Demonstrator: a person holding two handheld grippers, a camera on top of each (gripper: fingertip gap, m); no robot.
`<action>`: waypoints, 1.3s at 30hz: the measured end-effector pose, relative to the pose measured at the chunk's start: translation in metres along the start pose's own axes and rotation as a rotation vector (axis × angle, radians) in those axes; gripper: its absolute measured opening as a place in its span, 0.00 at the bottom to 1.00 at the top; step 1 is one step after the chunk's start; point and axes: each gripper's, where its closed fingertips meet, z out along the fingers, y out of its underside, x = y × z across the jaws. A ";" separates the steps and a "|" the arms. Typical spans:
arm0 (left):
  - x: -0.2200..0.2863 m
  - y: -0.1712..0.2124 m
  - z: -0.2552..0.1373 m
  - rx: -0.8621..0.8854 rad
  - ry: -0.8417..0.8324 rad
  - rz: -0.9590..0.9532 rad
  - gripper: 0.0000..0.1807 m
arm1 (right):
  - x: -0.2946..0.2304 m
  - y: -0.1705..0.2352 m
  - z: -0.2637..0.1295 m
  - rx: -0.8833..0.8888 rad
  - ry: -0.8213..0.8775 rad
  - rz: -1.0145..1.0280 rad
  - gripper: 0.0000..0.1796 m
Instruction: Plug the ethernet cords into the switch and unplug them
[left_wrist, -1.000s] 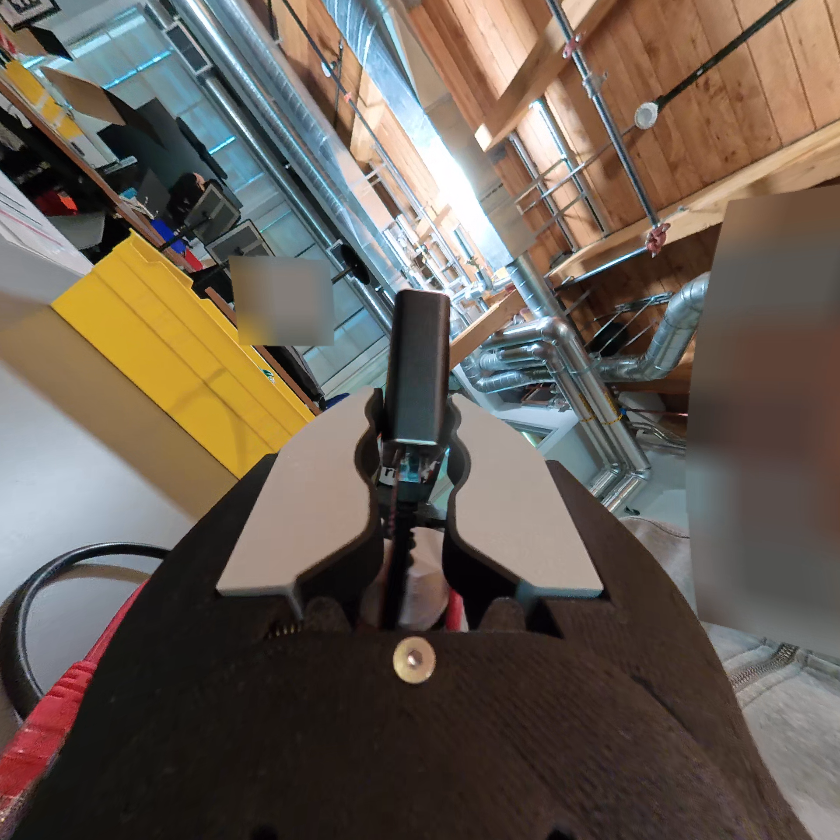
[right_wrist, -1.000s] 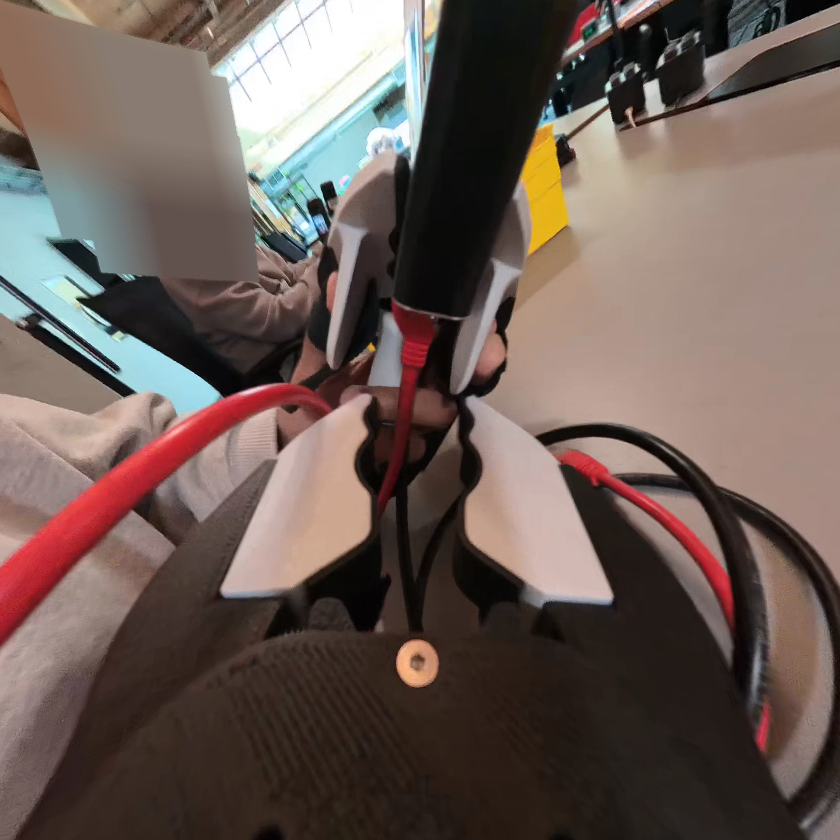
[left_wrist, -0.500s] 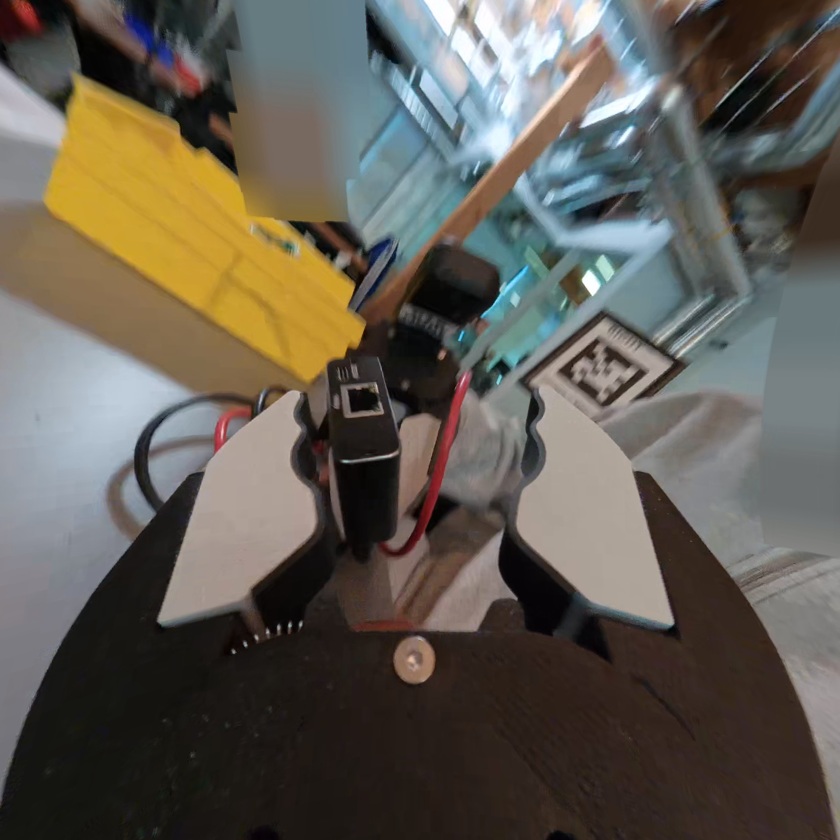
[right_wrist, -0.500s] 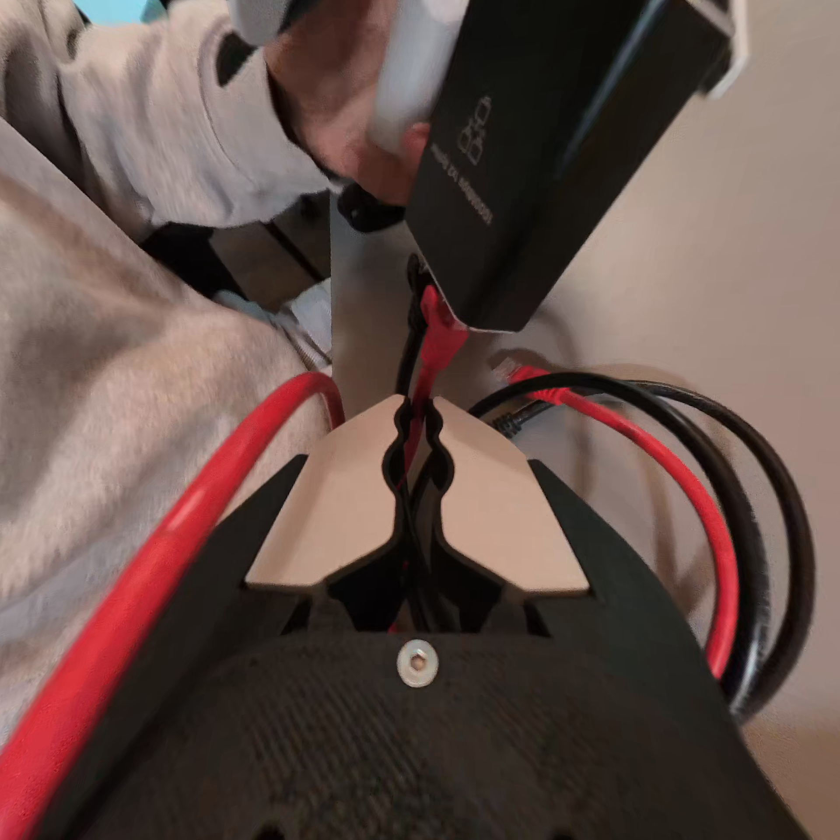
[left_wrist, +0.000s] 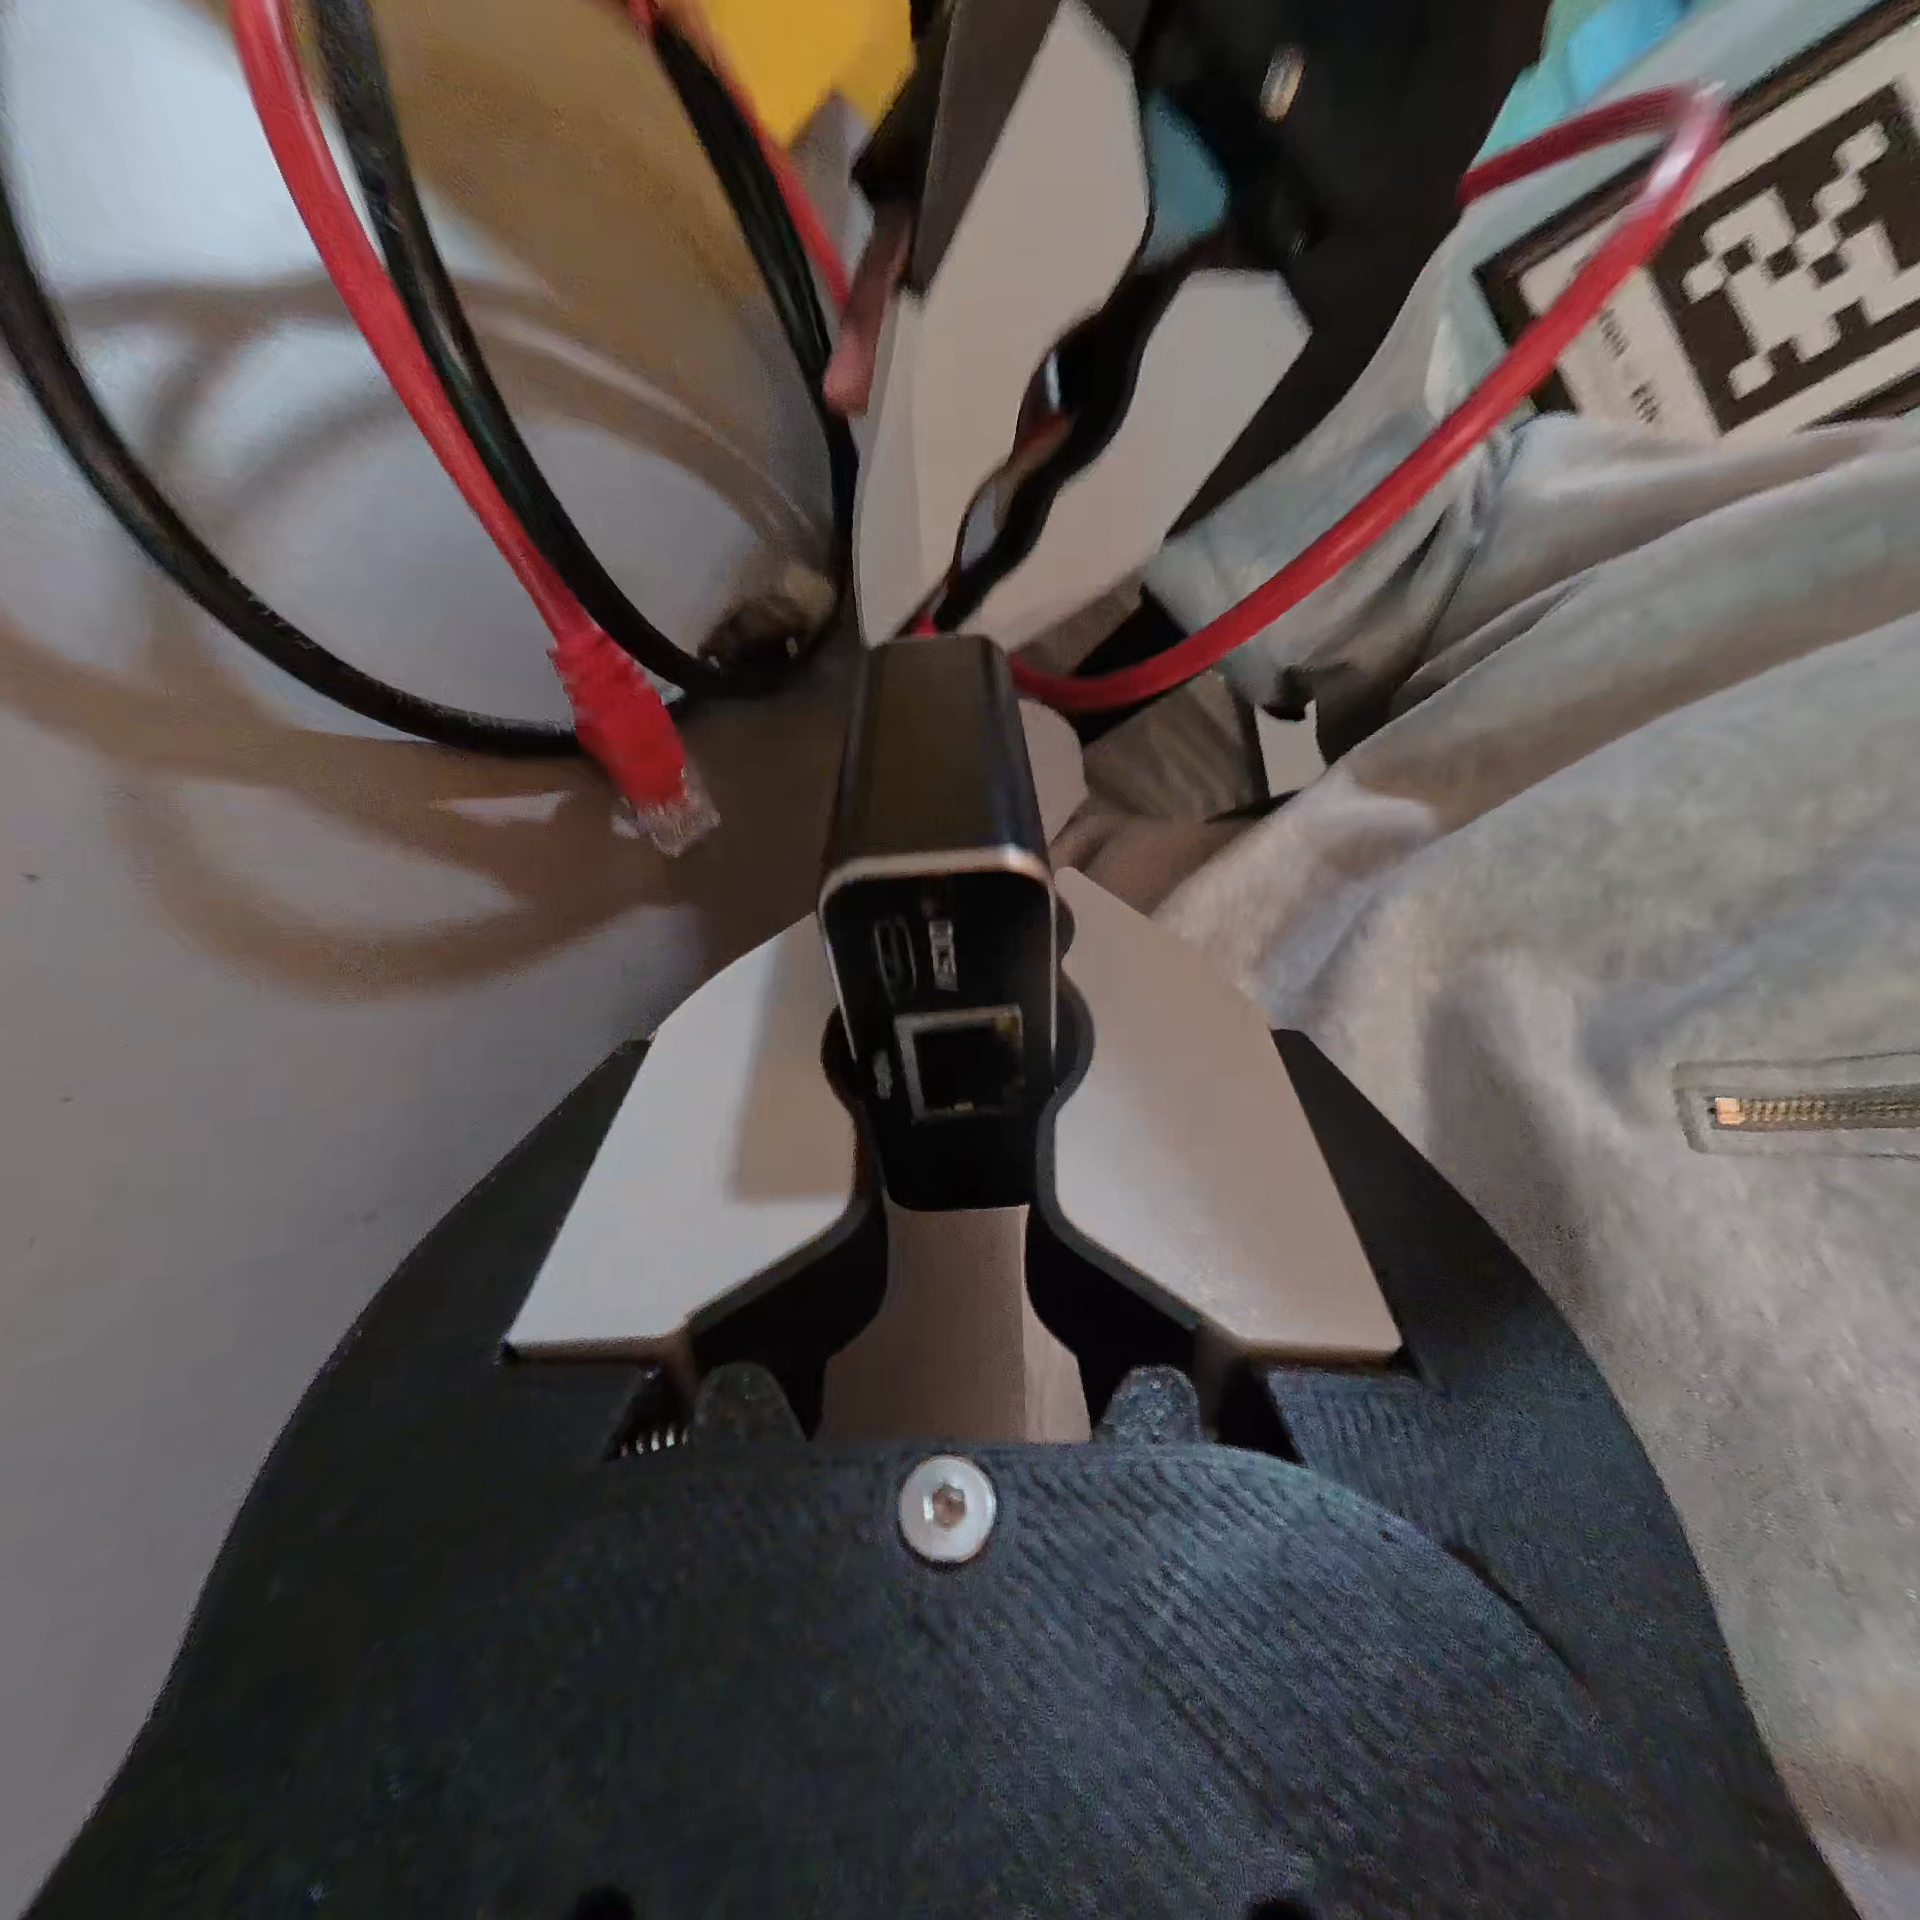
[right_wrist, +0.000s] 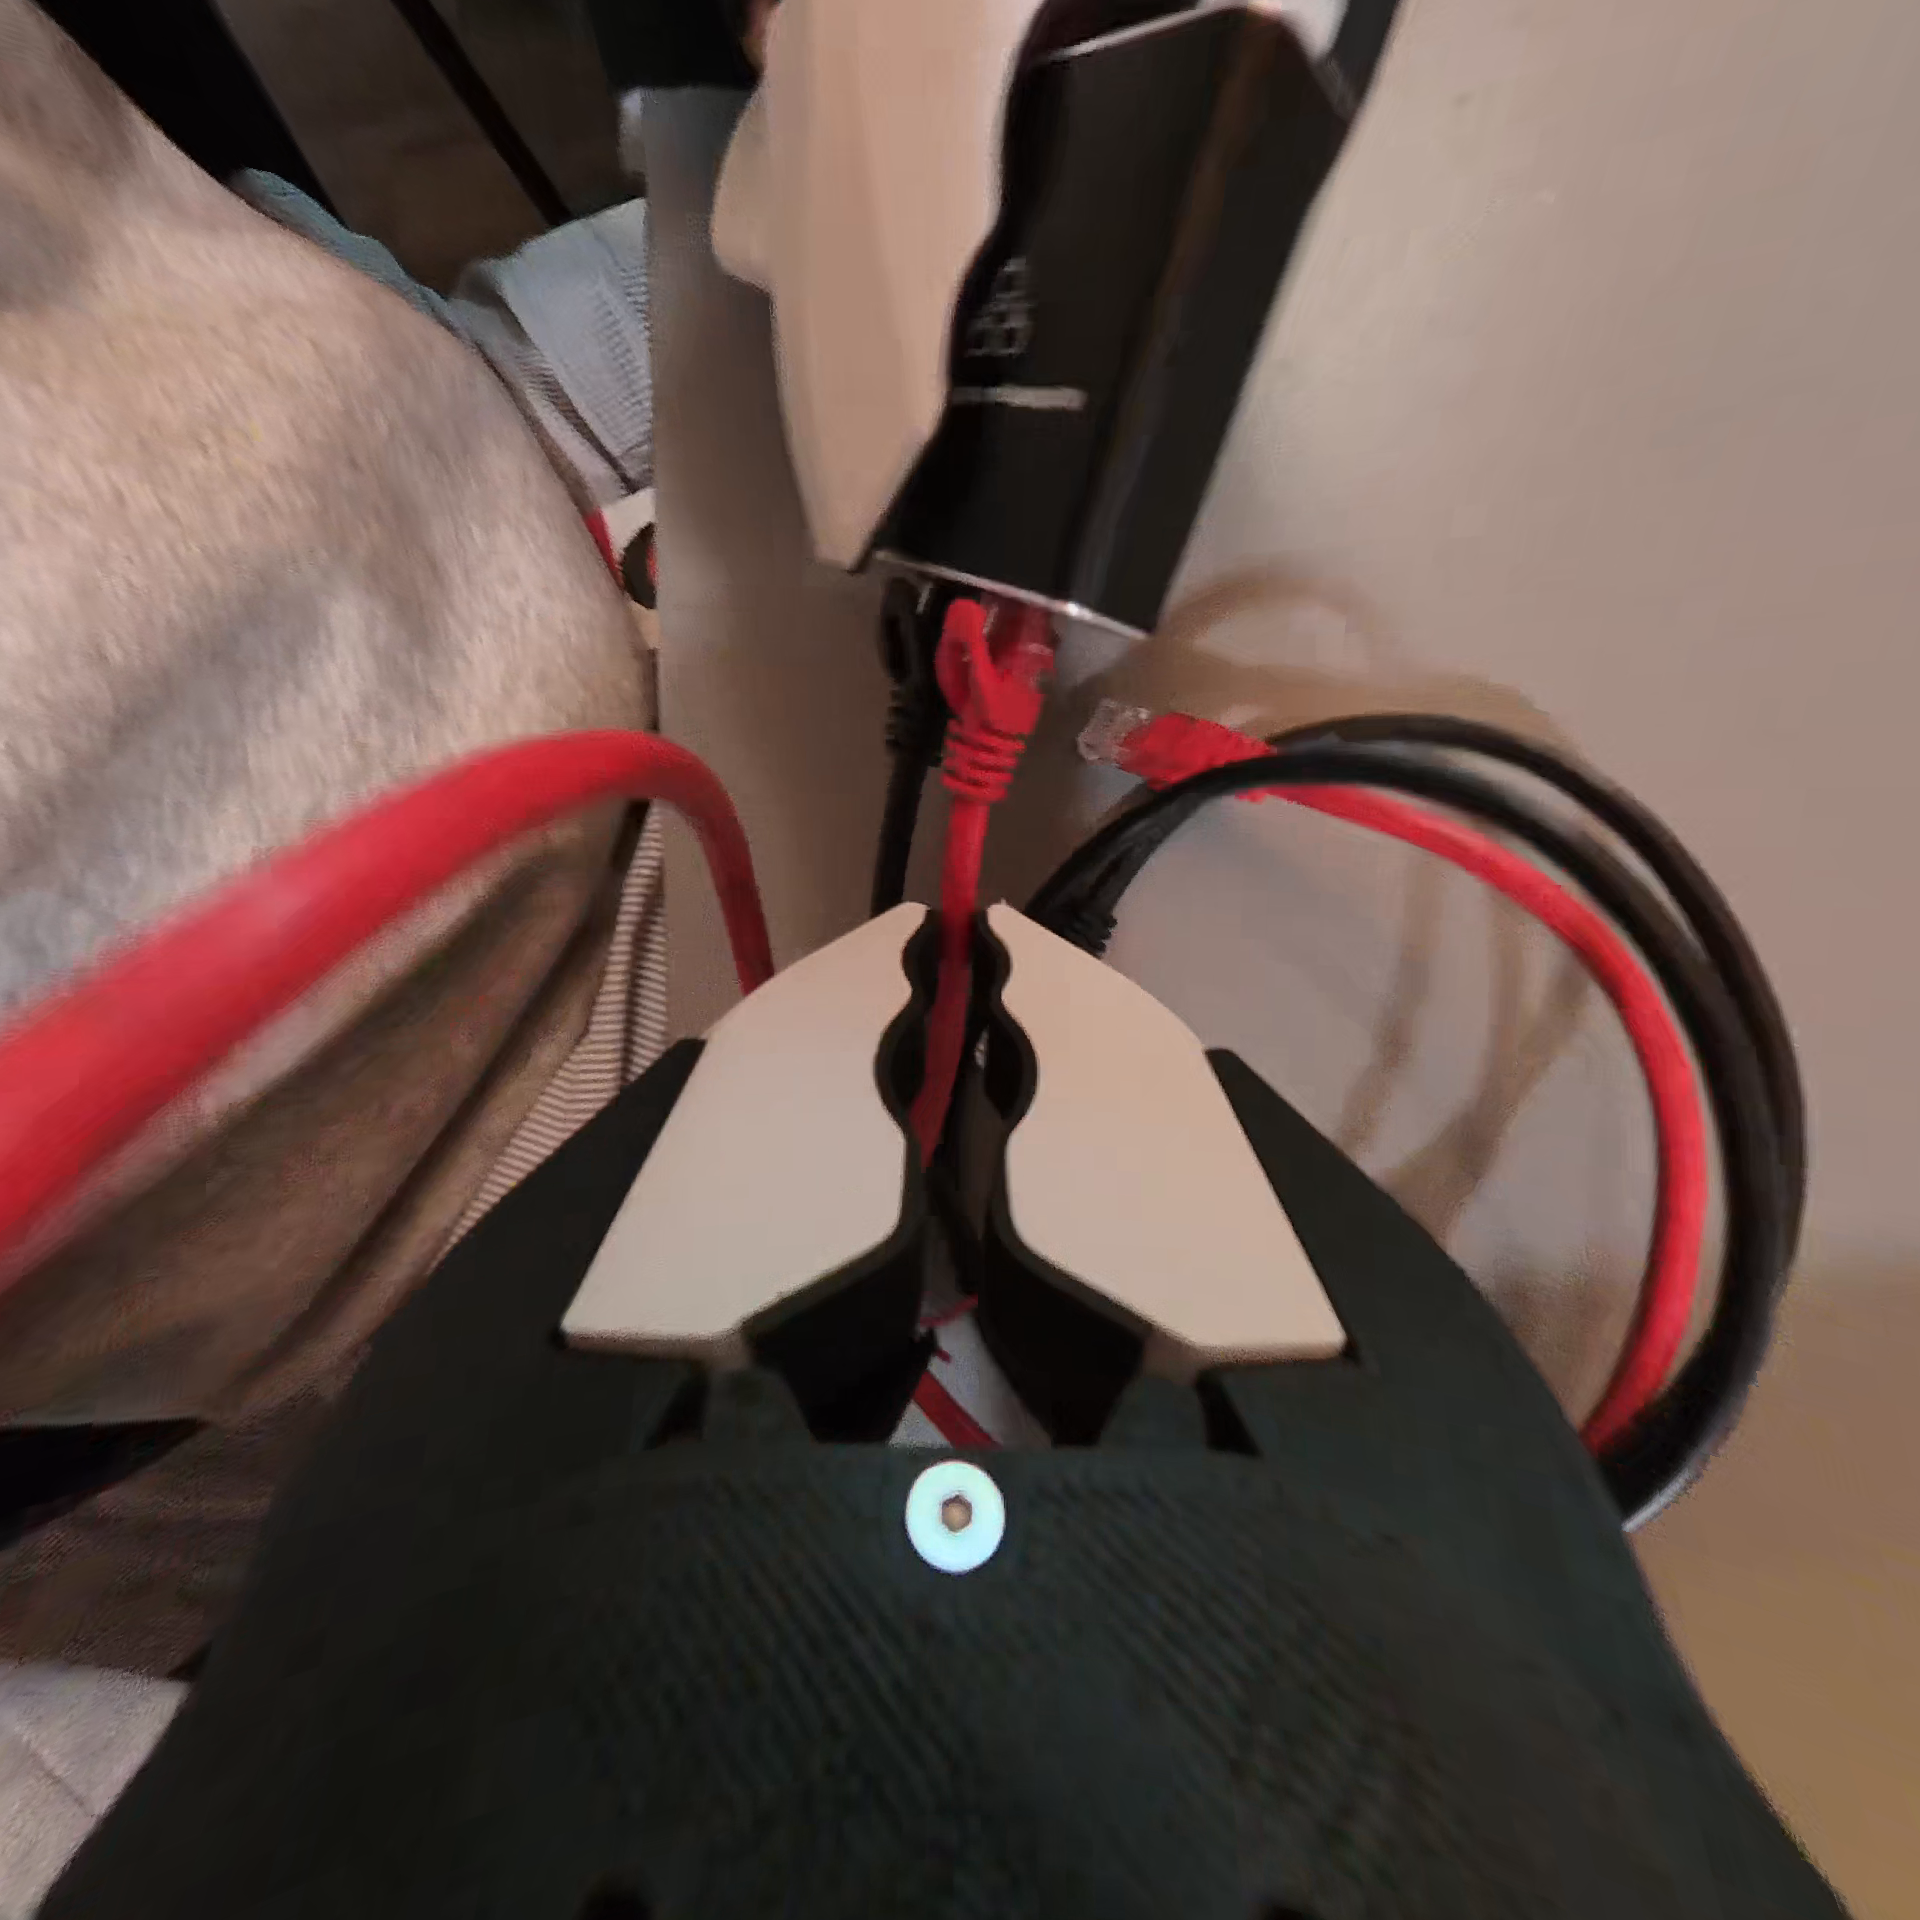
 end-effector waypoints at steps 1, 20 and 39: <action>-0.001 0.003 0.003 -0.017 -0.006 -0.006 0.17 | 0.004 0.001 -0.004 0.006 0.018 0.003 0.03; -0.031 -0.073 -0.093 0.845 0.171 -0.349 0.16 | 0.092 -0.028 -0.211 0.897 0.908 0.218 0.14; -0.006 -0.083 -0.062 0.942 0.204 -0.262 0.14 | 0.051 -0.099 -0.028 1.052 0.001 0.621 0.21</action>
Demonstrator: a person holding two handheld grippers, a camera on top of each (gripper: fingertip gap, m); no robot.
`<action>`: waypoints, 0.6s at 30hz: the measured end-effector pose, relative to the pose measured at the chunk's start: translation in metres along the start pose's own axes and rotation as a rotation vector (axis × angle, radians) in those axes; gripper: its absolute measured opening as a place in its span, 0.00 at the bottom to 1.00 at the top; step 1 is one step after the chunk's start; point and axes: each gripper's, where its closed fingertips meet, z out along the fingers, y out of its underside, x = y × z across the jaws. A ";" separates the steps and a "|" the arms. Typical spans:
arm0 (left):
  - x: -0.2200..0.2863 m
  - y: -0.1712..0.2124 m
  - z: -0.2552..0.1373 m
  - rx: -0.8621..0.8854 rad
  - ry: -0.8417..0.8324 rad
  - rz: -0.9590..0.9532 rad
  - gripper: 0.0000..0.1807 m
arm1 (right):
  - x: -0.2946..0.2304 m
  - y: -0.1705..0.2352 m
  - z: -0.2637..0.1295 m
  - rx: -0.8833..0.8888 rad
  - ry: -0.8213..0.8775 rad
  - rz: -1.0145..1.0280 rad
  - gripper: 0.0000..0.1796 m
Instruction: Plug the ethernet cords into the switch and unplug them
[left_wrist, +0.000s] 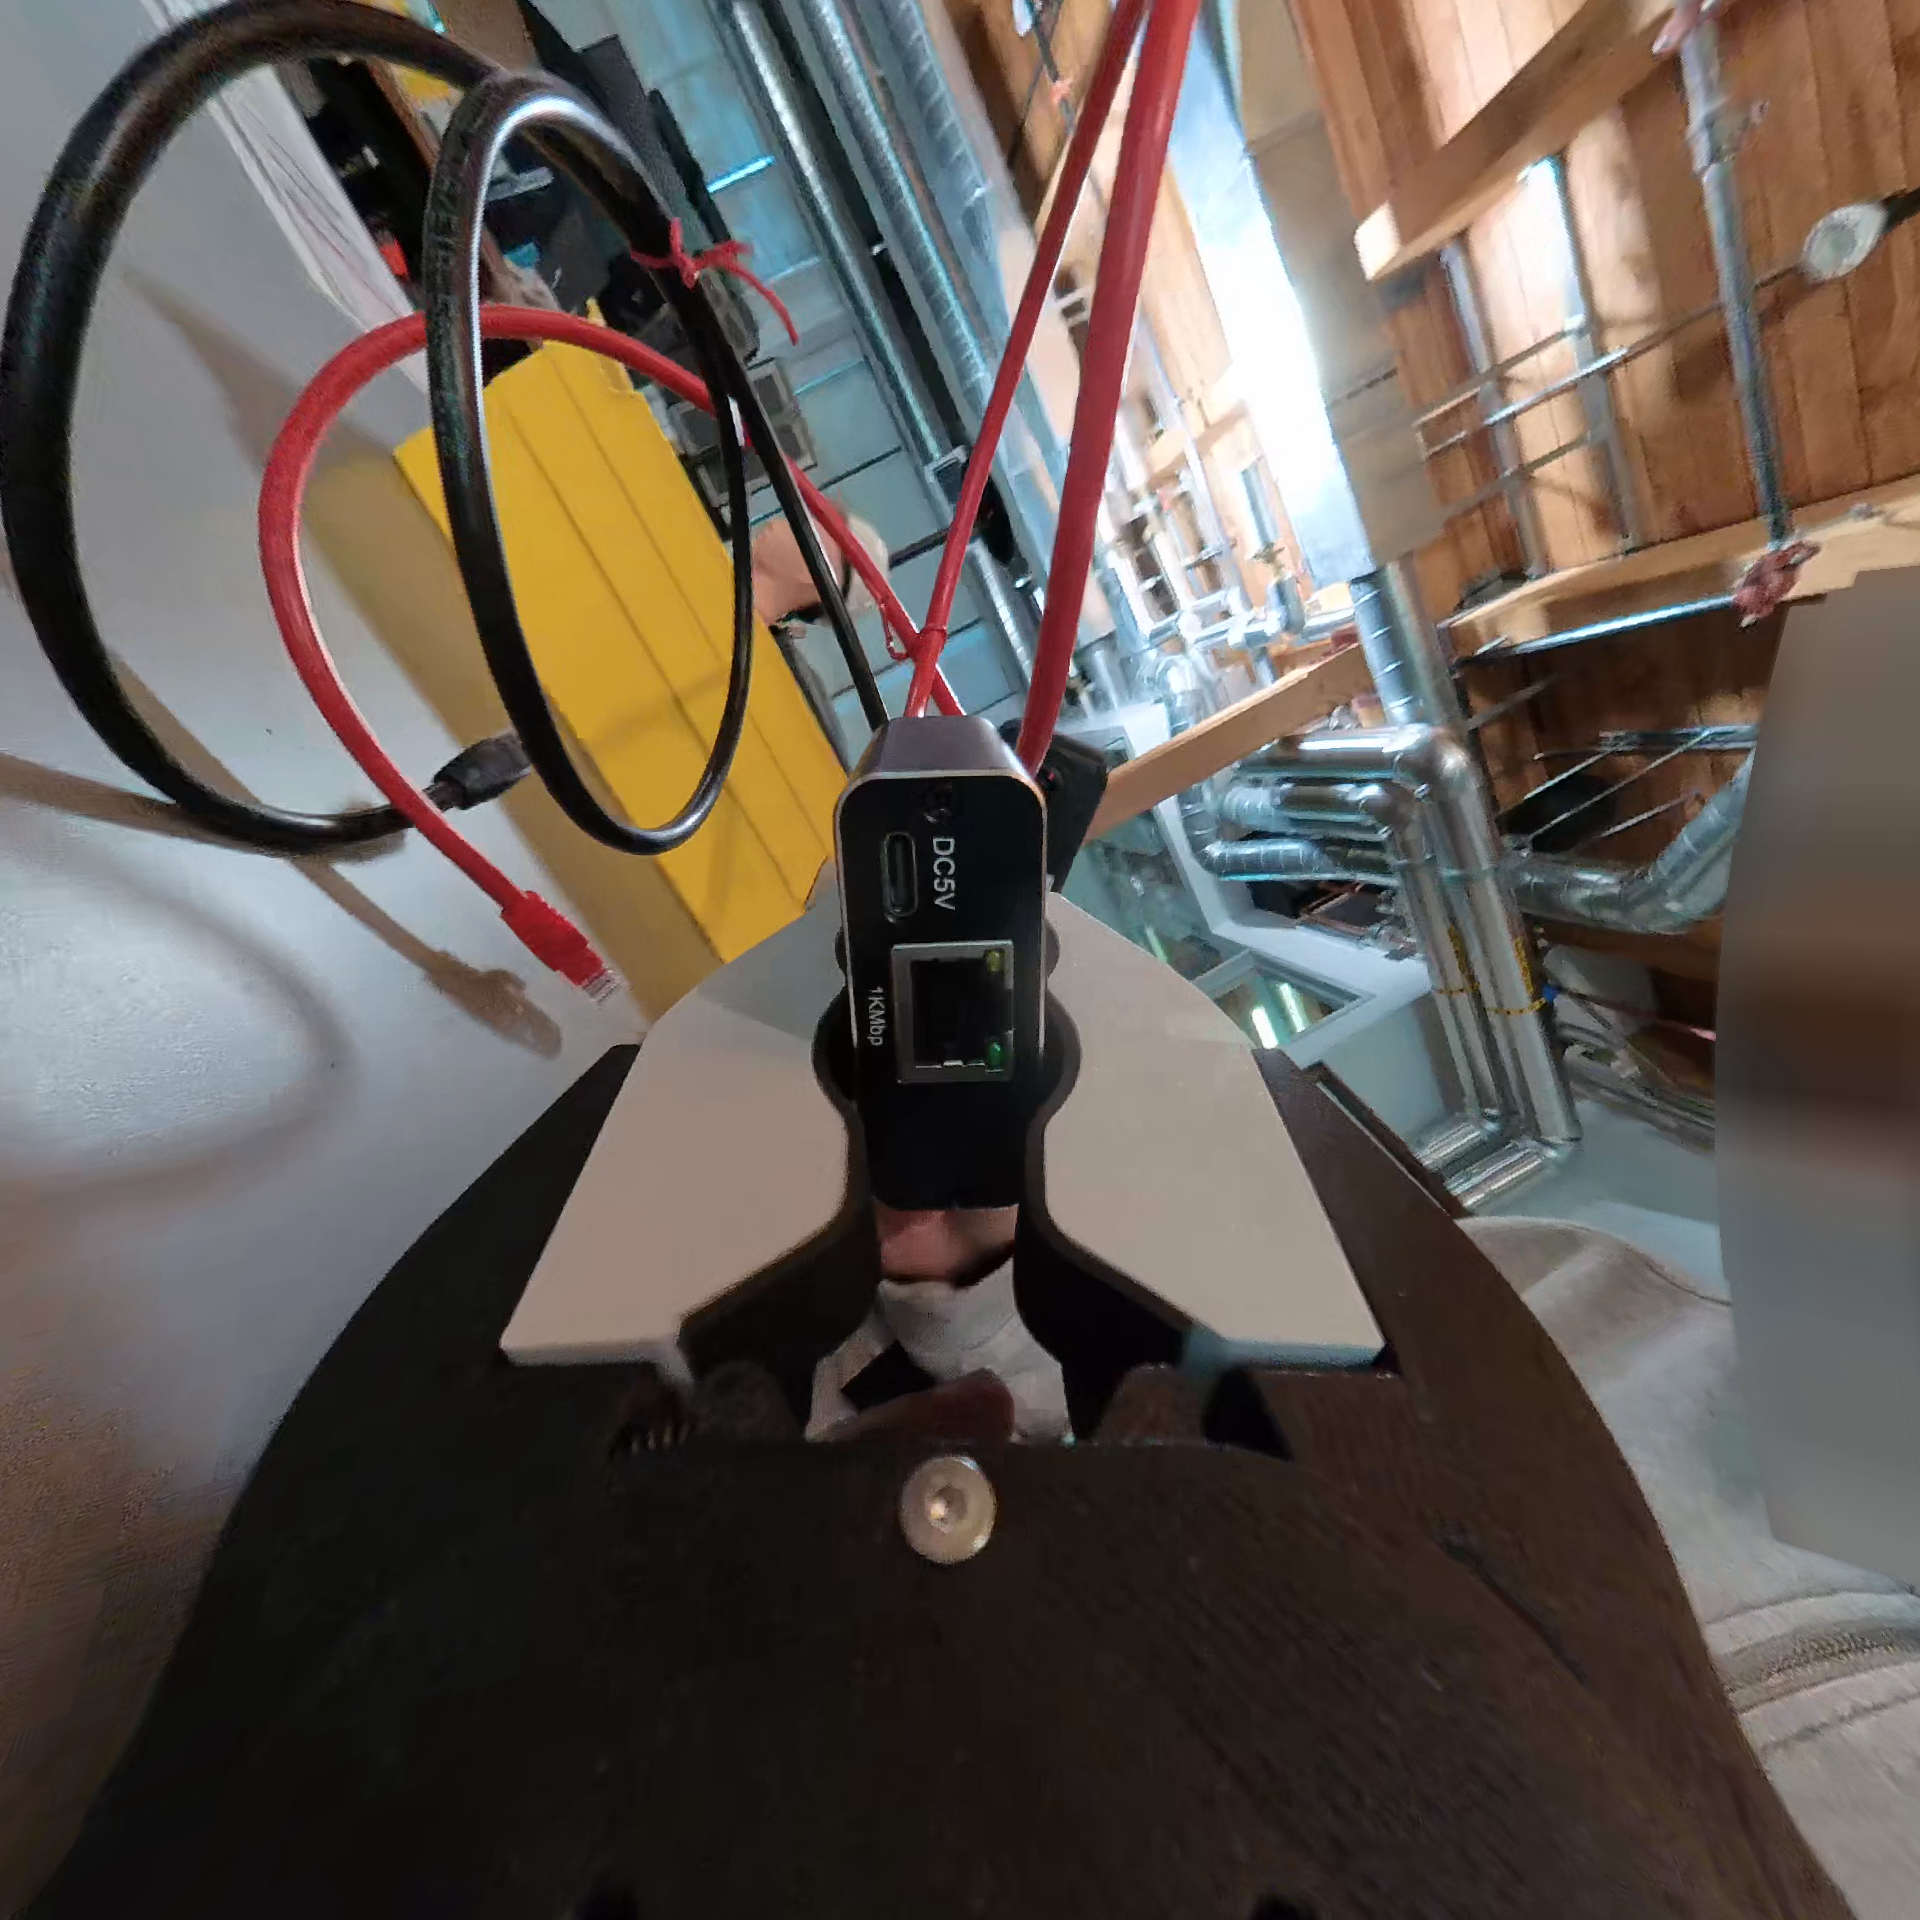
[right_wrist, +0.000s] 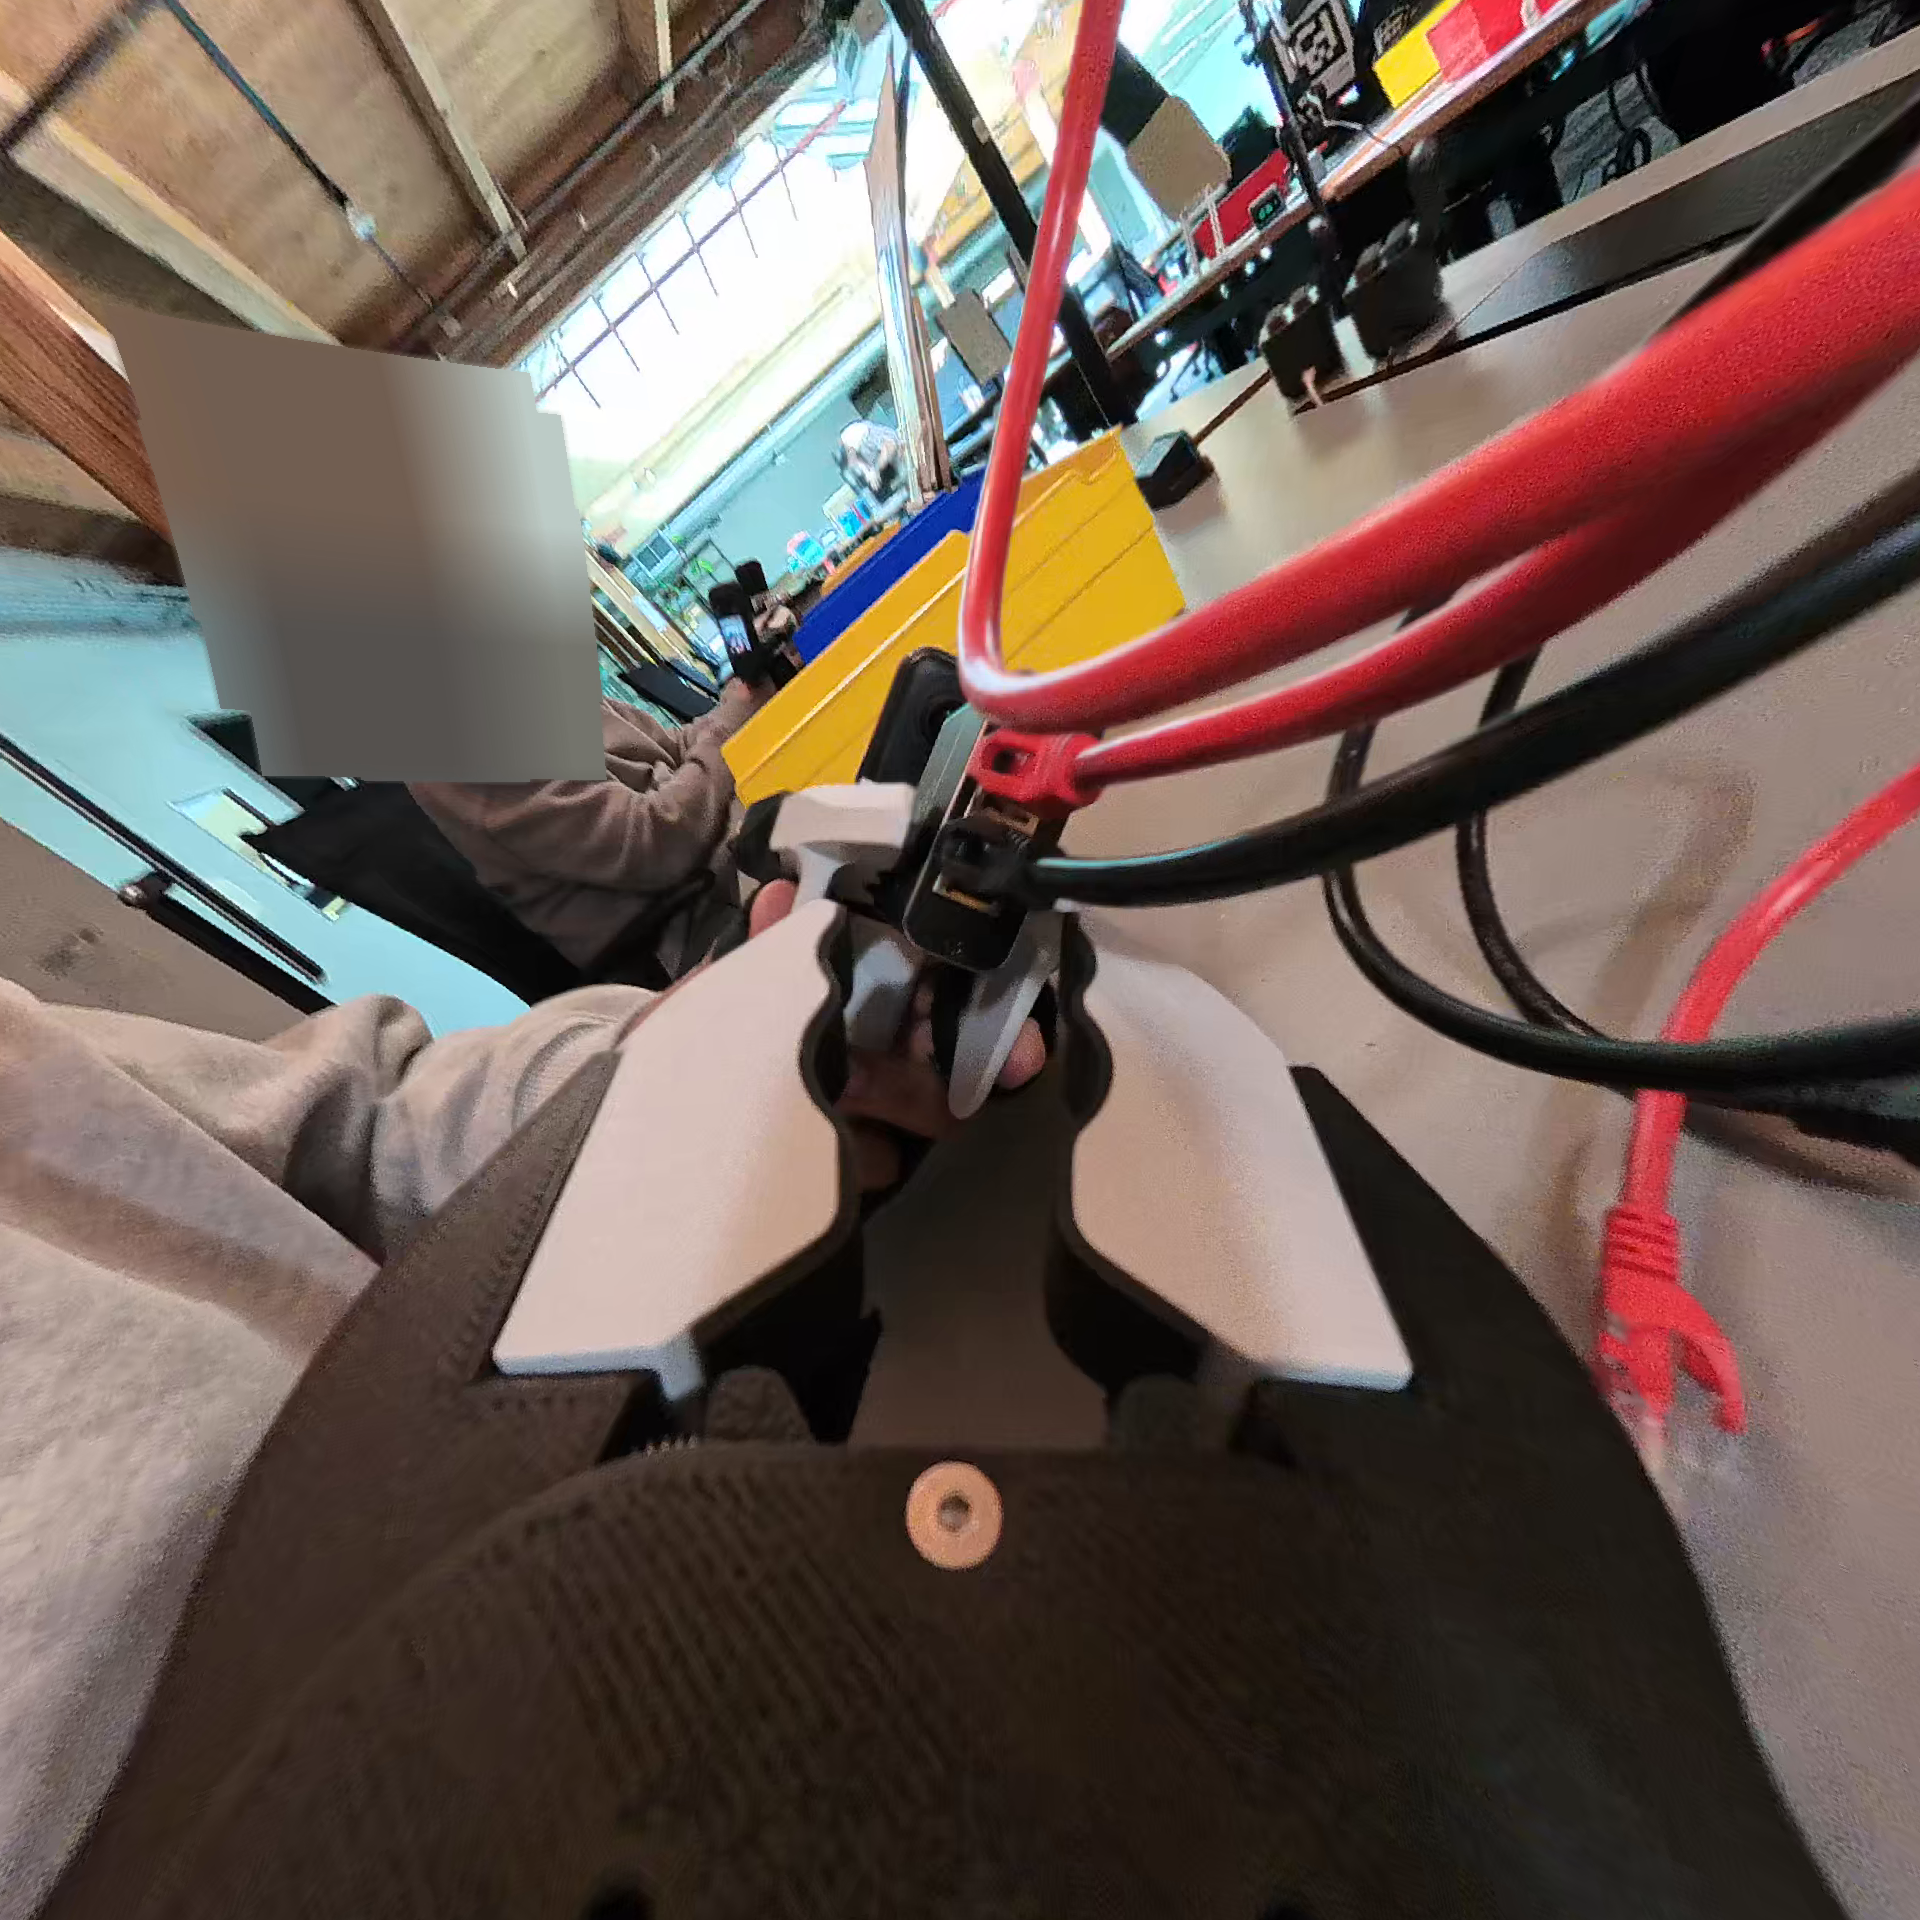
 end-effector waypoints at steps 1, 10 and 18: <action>-0.001 0.002 0.000 -0.015 -0.005 0.012 0.14 | 0.002 -0.007 -0.004 0.038 -0.001 0.012 0.21; 0.000 0.020 0.009 -0.155 0.030 0.053 0.30 | 0.005 -0.009 -0.022 -0.053 -0.042 0.034 0.06; 0.001 0.048 0.005 -0.427 0.049 0.187 0.30 | -0.006 0.007 -0.033 -0.261 -0.171 -0.122 0.05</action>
